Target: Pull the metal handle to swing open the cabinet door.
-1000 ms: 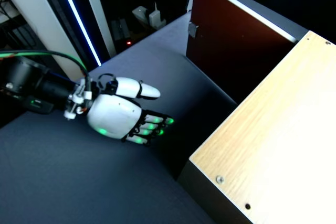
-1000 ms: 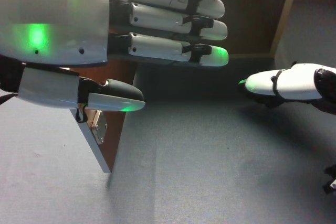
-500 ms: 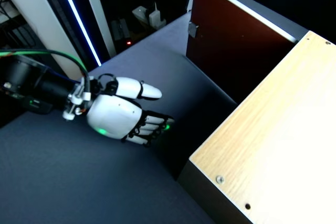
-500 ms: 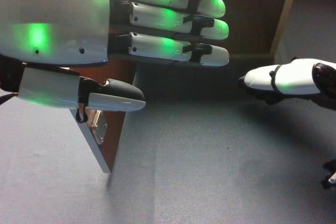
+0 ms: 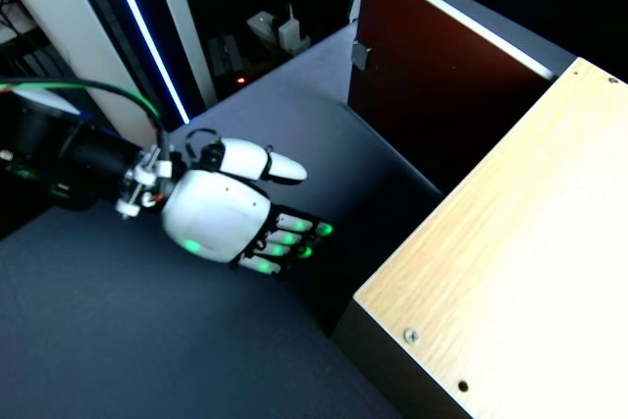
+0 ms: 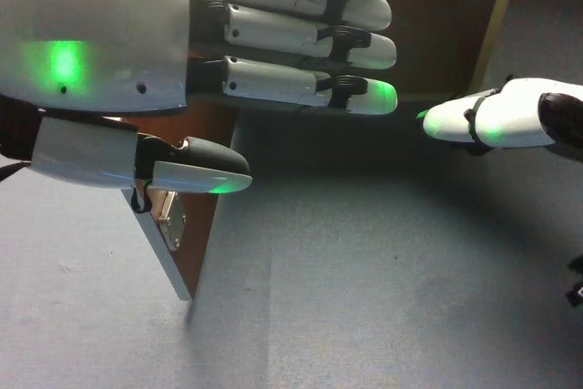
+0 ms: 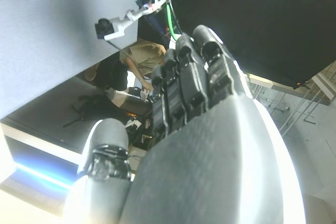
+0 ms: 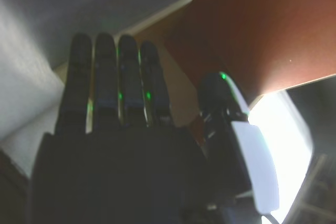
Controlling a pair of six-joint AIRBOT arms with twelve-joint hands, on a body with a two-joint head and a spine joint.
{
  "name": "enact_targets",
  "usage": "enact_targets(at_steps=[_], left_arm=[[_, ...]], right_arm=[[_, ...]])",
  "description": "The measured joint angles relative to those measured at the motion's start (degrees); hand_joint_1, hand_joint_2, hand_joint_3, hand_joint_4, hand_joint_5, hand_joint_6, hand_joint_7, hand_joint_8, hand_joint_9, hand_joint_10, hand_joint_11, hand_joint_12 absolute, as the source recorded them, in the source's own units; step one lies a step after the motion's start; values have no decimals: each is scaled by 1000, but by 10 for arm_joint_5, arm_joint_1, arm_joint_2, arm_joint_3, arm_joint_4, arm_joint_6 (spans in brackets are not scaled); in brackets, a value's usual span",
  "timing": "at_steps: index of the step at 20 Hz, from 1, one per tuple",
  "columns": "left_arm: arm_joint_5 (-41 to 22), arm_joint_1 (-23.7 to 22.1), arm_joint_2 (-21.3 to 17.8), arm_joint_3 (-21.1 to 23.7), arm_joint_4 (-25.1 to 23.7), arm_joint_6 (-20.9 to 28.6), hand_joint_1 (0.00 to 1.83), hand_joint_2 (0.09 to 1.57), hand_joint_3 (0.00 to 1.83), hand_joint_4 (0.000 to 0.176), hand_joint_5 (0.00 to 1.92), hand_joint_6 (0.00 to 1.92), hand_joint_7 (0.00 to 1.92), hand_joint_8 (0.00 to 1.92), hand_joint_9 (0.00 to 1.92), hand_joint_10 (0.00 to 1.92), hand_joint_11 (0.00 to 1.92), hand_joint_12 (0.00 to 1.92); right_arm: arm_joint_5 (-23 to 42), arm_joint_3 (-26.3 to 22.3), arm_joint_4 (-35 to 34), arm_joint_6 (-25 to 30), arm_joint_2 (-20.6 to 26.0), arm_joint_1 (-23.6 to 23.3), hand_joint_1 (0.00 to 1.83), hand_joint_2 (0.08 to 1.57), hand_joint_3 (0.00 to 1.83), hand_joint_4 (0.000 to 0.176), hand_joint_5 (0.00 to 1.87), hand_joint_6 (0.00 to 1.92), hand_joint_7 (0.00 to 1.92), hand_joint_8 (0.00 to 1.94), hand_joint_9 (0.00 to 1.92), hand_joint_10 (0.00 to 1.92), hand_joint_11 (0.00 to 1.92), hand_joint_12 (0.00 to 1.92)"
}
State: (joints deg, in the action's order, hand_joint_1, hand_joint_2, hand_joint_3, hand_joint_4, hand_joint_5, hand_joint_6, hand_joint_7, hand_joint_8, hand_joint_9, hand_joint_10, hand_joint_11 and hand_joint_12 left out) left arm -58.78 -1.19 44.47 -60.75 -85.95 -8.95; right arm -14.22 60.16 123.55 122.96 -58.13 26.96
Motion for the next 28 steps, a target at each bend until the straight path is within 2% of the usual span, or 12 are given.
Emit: enact_targets(at_steps=[2,8,12,13,14,17,19,23,27,28], left_arm=[[0,0,0,0,0,0,0,1554,1,0,258,1,275,0,249,0,0,563],[0,0,0,0,0,0,0,1556,2,0,269,5,283,3,257,3,0,568],[0,0,0,0,0,0,0,1558,3,0,264,1,280,1,255,1,0,569],[0,0,0,0,0,0,0,1558,3,0,264,1,280,1,255,1,0,569],[0,0,0,0,0,0,0,1559,3,0,260,0,277,0,253,1,0,567],[0,0,0,0,0,0,0,1557,1,0,261,0,277,0,252,0,0,565],[0,0,0,0,0,0,0,1557,1,0,263,1,279,1,255,1,0,565],[0,0,0,0,0,0,0,1562,3,0,262,0,278,0,253,0,0,569],[0,0,0,0,0,0,0,1563,2,0,259,1,276,2,251,1,0,556],[0,0,0,0,0,0,0,1563,2,0,260,1,278,2,252,2,0,557]], right_arm=[[1,0,-31,-57,2,-11,0,1401,1,0,368,7,358,4,319,4,0,854],[5,-1,-156,-285,16,-53,0,1400,0,0,354,0,349,0,311,0,0,856],[9,-1,-226,-452,31,-68,0,1398,0,0,357,1,354,2,318,3,0,858],[18,0,-241,-486,33,-71,0,1398,0,0,357,1,354,2,318,3,0,858],[39,5,-277,-543,37,-78,0,1399,0,0,356,1,351,0,316,2,0,854],[64,6,-298,-600,45,-83,0,1400,0,0,360,3,351,1,315,1,0,853],[76,3,-300,-603,50,-83,0,1400,0,0,358,1,350,0,314,1,0,852],[151,4,-295,-677,64,-97,0,1399,0,0,355,3,348,3,312,2,0,840],[205,-2,-295,-701,97,-116,0,1397,0,0,356,3,348,2,312,2,0,848],[219,2,-313,-748,99,-115,0,1397,0,0,353,1,345,0,310,1,0,847]])
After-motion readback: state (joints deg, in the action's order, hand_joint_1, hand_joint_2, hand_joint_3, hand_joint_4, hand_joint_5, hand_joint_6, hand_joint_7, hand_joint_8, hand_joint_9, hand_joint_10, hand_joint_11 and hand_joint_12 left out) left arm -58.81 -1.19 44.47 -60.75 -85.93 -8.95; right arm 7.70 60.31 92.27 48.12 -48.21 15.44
